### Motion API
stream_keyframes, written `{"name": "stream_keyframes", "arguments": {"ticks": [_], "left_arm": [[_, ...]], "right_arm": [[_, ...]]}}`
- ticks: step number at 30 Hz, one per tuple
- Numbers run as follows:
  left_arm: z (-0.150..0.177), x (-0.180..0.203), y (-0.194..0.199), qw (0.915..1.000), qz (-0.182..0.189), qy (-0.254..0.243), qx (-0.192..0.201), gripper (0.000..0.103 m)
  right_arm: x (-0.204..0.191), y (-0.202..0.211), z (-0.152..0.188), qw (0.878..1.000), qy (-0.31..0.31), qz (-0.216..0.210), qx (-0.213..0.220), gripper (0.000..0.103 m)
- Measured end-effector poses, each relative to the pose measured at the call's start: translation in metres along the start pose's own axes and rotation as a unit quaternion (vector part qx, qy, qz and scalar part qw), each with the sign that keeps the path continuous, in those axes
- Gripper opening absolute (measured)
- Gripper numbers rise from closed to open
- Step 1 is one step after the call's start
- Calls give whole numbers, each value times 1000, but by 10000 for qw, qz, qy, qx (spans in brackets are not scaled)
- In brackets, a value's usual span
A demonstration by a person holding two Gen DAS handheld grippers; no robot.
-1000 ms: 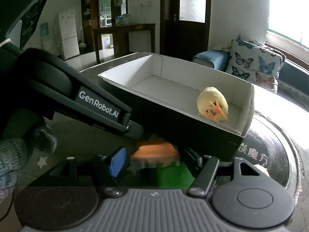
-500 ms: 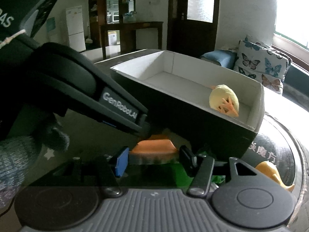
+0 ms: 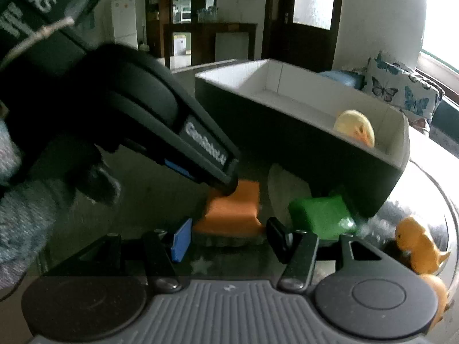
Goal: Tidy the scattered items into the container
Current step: 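Lower the left tool onto the orange block and close on it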
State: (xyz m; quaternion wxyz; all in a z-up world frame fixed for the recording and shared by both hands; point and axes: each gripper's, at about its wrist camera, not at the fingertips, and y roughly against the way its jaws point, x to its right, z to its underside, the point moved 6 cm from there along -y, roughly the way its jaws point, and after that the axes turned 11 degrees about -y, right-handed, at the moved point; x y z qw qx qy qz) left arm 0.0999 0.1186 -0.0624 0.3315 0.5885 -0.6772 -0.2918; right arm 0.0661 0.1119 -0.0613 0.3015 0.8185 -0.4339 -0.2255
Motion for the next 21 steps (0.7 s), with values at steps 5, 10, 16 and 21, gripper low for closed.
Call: {"name": "stream_keyframes", "arguments": {"ticks": [5,10,16,21], "left_arm": [[3,-1,2,10000,3,-10,13,29],[4,1,3,10000,40,-23,16,29],[6,4,4,9998,198,-88,-8,29],[7,3,5,9993,359,-126,-23,29]], "right_arm": [[1,2,1,10000,-58,-44,-18,58],[1,3,1,9999,-121,-87,-21,61],[1,0,1,9997,-209,-118,-17,61],[3,0,0,9994,-307,-168,-5,61]]}}
